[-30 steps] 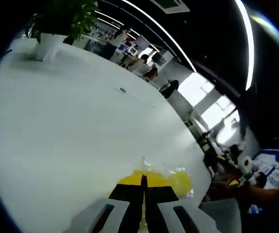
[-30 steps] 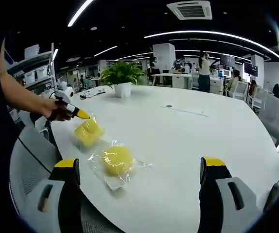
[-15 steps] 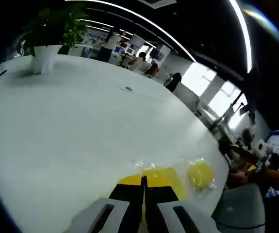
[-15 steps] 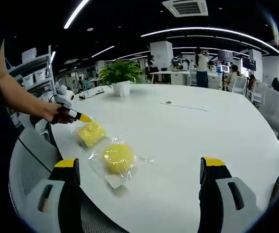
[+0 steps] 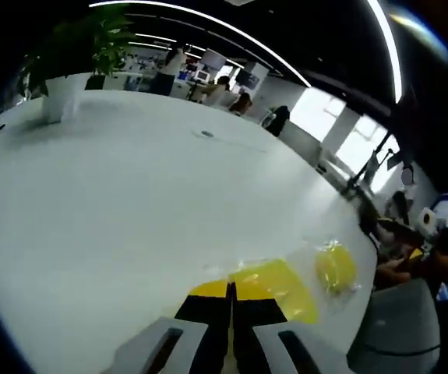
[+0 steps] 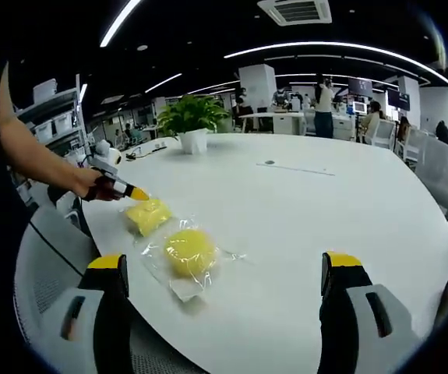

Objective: Compare the silicone blocks by pressing each to a similar depth, holding the contact briefly, and releasing to observe deformation and rebound differences across the visible hardness samples.

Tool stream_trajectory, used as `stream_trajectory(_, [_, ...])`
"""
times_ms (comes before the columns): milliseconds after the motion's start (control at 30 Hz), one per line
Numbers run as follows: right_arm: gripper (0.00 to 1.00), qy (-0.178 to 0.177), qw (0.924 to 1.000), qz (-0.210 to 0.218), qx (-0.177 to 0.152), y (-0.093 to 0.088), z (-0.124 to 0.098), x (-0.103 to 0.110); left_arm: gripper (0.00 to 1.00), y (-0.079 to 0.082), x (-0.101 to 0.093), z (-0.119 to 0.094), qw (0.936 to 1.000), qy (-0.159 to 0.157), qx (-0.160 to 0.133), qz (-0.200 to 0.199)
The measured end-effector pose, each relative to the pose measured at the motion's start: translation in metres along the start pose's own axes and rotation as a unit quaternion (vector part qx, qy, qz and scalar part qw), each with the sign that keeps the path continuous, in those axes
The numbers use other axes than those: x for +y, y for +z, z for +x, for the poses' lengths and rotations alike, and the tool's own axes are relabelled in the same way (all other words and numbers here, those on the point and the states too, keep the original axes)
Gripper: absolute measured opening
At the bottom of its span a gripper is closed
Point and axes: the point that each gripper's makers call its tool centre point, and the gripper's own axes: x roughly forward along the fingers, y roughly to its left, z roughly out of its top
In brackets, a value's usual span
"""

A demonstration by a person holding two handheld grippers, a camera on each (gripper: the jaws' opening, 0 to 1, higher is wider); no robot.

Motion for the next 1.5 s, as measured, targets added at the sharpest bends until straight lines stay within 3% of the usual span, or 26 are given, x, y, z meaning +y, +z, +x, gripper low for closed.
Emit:
stream_trajectory(767, [0.96, 0.005, 1.0000, -0.005, 0.003, 0.005, 0.004, -0.005, 0.01, -0.004, 0.006, 0.000, 0.9995, 0.008, 0.005, 0.031])
stream_trajectory(933, [0.96, 0.006, 0.9999, -0.007, 0.005, 0.005, 0.003, -0.005, 0.04, -0.003, 0.004, 0.000, 0.9998, 0.008, 0.000, 0.020])
stream_trajectory(1033, [0.96, 0.006, 0.9999, -0.008, 0.005, 0.006, 0.003, -0.006, 0.21, -0.007, 0.009, 0.000, 0.9995, 0.027, 0.005, -0.015])
stream_trajectory(1100, [0.96, 0.006, 0.9999, -0.009, 0.006, 0.007, 0.003, -0.008, 0.39, -0.006, 0.029, -0.003, 0.9966, 0.082, -0.010, 0.005])
stream_trajectory(1133, [0.96, 0.007, 0.9999, -0.005, 0.006, 0.007, 0.003, -0.008, 0.48, -0.004, 0.031, -0.006, 0.9961, 0.085, -0.020, 0.012])
stream_trajectory(1200, [0.96, 0.005, 0.9999, 0.001, 0.010, 0.007, 0.003, -0.010, 0.57, -0.002, 0.026, -0.016, 0.9968, 0.069, -0.039, -0.012])
stream_trajectory(1333, [0.96, 0.000, 1.0000, 0.001, 0.010, 0.009, 0.001, -0.015, 0.79, 0.012, 0.023, -0.038, 0.9949, 0.062, -0.066, 0.044])
stream_trajectory(1500, [0.96, -0.003, 0.9999, 0.003, 0.011, 0.009, -0.001, -0.019, 0.97, 0.023, 0.008, -0.062, 0.9911, 0.044, -0.080, 0.097])
